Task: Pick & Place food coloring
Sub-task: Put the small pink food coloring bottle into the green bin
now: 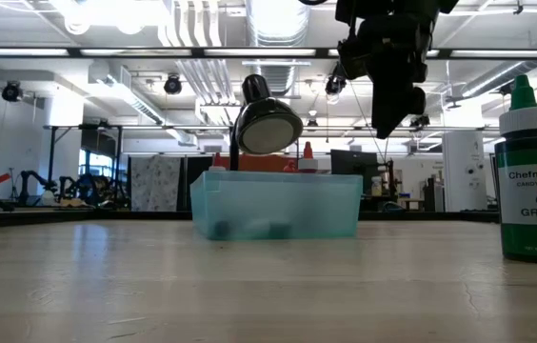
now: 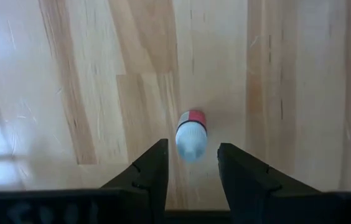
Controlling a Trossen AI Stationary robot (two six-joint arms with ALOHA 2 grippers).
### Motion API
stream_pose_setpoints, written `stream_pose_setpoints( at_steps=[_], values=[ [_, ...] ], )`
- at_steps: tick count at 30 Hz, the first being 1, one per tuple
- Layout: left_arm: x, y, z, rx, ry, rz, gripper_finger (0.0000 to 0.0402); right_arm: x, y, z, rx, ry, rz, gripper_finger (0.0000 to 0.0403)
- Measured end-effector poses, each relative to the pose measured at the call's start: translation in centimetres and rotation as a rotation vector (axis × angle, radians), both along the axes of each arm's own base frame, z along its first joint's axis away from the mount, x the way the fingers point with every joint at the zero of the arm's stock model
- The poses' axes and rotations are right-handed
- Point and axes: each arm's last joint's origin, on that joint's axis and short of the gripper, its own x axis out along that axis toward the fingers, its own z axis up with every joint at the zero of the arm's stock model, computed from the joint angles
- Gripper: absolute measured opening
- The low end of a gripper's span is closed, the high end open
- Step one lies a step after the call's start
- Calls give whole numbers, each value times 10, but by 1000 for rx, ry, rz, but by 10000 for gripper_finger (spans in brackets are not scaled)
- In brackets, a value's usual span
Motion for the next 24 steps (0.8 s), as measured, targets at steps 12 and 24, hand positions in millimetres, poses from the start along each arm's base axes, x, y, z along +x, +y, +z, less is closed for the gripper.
stream_pose_setpoints(
  at_steps=[12, 24],
  values=[
    [-1, 2, -9, 5, -16, 7, 113, 0, 0, 0, 2, -5, -4, 139],
    [-2, 4, -12, 5, -7, 25, 88, 1, 0, 0, 1, -8, -5, 130]
  ],
)
